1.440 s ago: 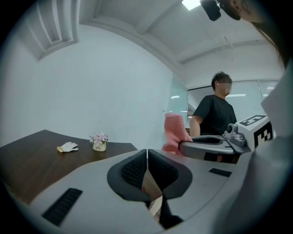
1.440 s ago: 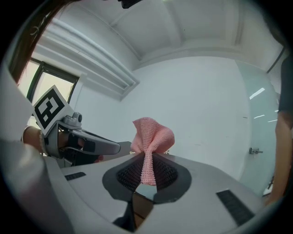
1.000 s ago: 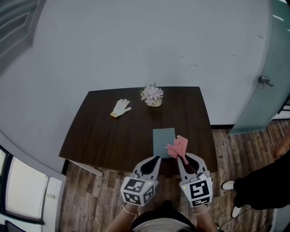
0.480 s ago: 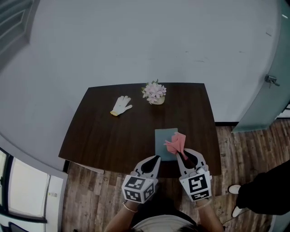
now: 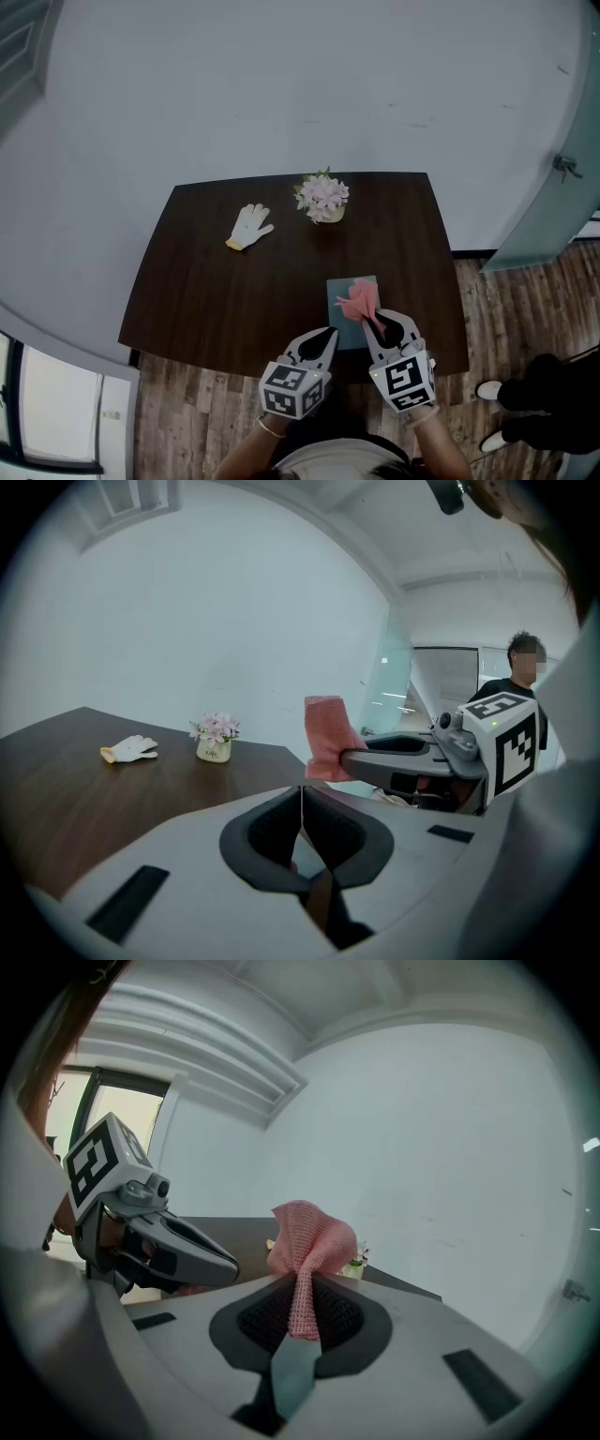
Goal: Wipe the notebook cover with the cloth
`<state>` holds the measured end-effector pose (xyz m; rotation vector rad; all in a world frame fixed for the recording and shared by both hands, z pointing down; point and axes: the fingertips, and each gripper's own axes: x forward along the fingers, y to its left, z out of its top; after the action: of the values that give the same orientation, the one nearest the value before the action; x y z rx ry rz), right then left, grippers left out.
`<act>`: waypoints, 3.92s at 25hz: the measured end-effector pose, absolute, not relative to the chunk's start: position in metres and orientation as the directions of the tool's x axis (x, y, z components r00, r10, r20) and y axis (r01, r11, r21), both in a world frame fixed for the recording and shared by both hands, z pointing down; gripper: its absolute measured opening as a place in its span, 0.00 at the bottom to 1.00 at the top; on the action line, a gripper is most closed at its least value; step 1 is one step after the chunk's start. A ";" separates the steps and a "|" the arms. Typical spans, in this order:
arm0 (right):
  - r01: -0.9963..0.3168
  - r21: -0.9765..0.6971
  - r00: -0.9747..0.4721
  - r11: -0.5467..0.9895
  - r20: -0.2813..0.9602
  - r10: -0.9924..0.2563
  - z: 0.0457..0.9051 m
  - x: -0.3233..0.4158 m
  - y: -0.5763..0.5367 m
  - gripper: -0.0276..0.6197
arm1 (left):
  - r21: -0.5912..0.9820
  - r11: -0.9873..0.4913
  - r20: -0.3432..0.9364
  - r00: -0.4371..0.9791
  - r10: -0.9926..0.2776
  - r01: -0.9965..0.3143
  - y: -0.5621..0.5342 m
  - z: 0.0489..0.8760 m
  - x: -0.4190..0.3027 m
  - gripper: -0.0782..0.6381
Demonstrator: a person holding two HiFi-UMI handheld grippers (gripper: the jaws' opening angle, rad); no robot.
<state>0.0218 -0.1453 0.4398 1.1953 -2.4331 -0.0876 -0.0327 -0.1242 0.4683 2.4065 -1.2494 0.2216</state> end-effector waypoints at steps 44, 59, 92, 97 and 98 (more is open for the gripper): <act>-0.464 0.261 -0.429 0.846 0.770 -0.473 0.642 -0.046 -0.305 0.12 | 0.417 -0.533 0.584 0.667 -0.463 -0.736 -0.214 0.639 -0.047 0.14; -0.374 0.266 -0.326 0.888 0.859 -0.395 0.671 -0.044 -0.319 0.11 | 0.436 -0.502 0.635 0.651 -0.416 -0.747 -0.218 0.665 -0.050 0.14; -0.558 0.335 -0.152 0.759 0.858 -0.491 0.671 0.067 -0.325 0.11 | 0.428 -0.513 0.652 0.647 -0.395 -0.744 -0.213 0.664 -0.045 0.14; -0.586 0.343 -0.121 0.735 0.859 -0.497 0.674 0.085 -0.324 0.11 | 0.431 -0.515 0.649 0.651 -0.394 -0.741 -0.213 0.664 -0.046 0.14; -0.596 0.344 -0.117 0.726 0.857 -0.502 0.673 0.088 -0.324 0.11 | 0.432 -0.514 0.648 0.651 -0.395 -0.741 -0.213 0.663 -0.046 0.14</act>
<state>0.0881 -0.3235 0.6734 0.8692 -1.7631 0.0999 -0.0458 -0.2131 0.6635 2.1572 -0.8781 0.6255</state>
